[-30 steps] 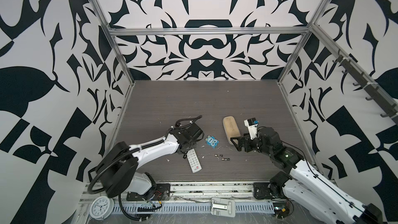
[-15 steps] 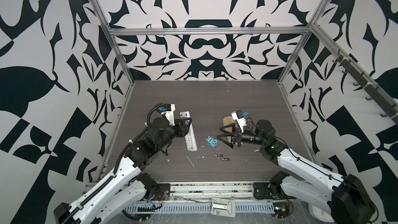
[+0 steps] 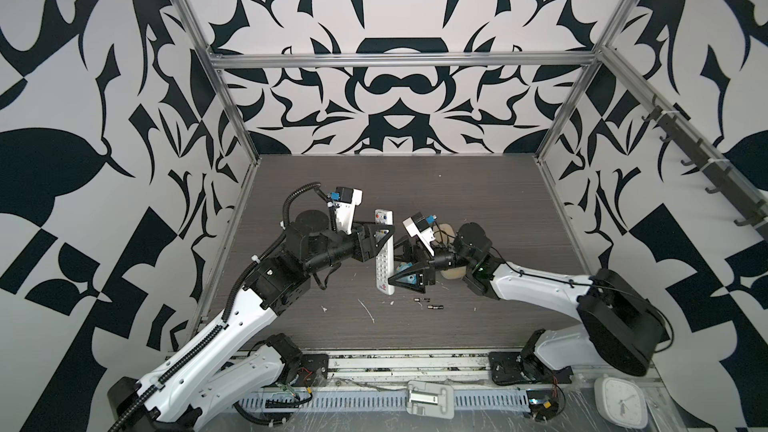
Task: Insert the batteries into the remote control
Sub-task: 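Lift the remote with the left gripper while the right gripper reaches toward it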
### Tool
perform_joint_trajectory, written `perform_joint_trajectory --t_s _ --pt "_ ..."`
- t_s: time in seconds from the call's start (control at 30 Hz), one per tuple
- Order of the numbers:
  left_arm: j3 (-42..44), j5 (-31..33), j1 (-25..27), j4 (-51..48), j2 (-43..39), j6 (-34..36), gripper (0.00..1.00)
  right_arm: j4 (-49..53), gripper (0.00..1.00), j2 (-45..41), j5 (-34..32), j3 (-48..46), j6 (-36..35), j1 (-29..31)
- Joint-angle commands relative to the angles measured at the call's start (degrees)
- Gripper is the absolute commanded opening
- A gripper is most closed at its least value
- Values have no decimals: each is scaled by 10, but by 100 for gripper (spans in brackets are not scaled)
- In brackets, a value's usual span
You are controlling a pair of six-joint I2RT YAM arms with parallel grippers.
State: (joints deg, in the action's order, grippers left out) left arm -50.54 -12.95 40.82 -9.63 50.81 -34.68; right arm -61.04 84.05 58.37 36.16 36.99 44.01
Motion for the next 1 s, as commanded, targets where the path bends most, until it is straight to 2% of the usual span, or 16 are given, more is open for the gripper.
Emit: perform_joint_trajectory --t_s 0.0,0.1,0.27,0.33,0.4,0.5,0.97 --pt "-8 -23 -2 37 -3 4 6 -186 100 40 19 21 88 9" --pt "-2 -26 -2 47 -5 0 6 -207 99 66 15 26 97 18" --pt "6 -22 -2 52 -11 0 5 -206 93 61 12 20 82 24" --pt "9 -23 -2 54 -12 -1 5 -206 88 58 14 16 77 24" --pt "10 -23 -2 55 -12 0 5 -207 78 57 14 14 75 25" --pt "11 -22 -2 54 -13 0 5 -207 73 52 12 10 73 26" --pt "22 -11 -2 59 -45 4 5 -206 75 32 -21 -29 64 27"
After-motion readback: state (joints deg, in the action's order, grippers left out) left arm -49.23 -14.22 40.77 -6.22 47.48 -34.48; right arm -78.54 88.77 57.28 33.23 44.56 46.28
